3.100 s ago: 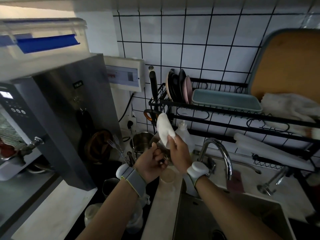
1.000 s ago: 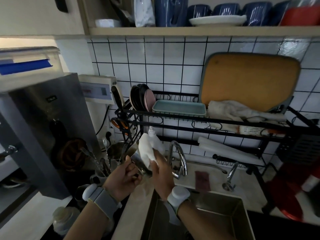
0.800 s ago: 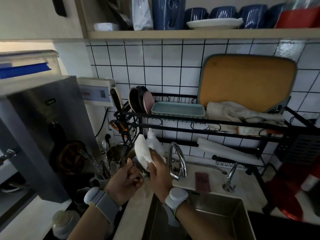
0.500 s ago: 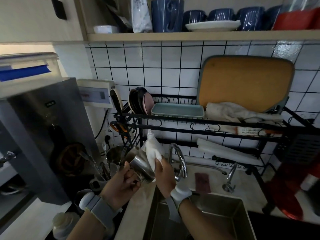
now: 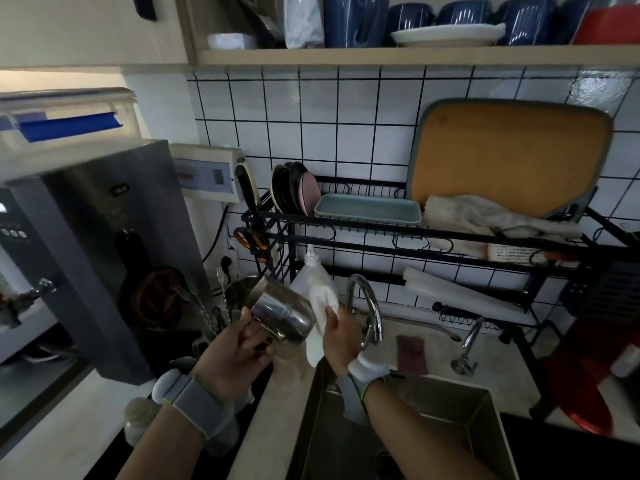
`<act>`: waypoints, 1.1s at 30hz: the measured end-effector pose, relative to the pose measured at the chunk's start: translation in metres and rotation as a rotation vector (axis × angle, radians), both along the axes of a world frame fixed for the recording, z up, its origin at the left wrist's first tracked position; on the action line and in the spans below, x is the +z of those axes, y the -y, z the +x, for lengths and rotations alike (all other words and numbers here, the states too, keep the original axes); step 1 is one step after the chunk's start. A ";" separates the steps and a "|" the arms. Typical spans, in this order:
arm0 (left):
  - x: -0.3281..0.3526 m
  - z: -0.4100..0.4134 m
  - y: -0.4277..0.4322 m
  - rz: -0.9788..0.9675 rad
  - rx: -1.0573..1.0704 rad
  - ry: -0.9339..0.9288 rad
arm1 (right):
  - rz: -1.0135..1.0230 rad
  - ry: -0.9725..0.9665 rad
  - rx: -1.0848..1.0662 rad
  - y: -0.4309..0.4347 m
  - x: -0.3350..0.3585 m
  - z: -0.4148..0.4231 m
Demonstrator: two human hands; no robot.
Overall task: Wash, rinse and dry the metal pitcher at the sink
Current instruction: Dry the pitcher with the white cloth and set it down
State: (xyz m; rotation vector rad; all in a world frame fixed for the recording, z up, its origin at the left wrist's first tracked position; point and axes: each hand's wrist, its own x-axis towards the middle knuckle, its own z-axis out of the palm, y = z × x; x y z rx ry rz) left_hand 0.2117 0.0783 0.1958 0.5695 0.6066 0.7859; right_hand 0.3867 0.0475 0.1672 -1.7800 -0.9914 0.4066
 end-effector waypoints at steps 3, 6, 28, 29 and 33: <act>-0.005 -0.011 -0.001 -0.002 0.004 0.017 | 0.014 -0.006 0.006 -0.003 0.002 -0.001; -0.012 -0.028 -0.001 0.003 -0.002 0.024 | 0.026 0.000 -0.004 -0.008 0.004 -0.006; -0.079 -0.110 0.020 0.244 0.228 -0.749 | 0.134 -0.322 0.010 -0.026 0.001 -0.077; -0.088 -0.114 0.022 0.237 0.230 -0.763 | 0.120 -0.334 0.025 -0.026 -0.001 -0.082; -0.117 -0.128 0.029 0.222 0.219 -0.775 | 0.106 -0.334 0.076 -0.027 -0.009 -0.089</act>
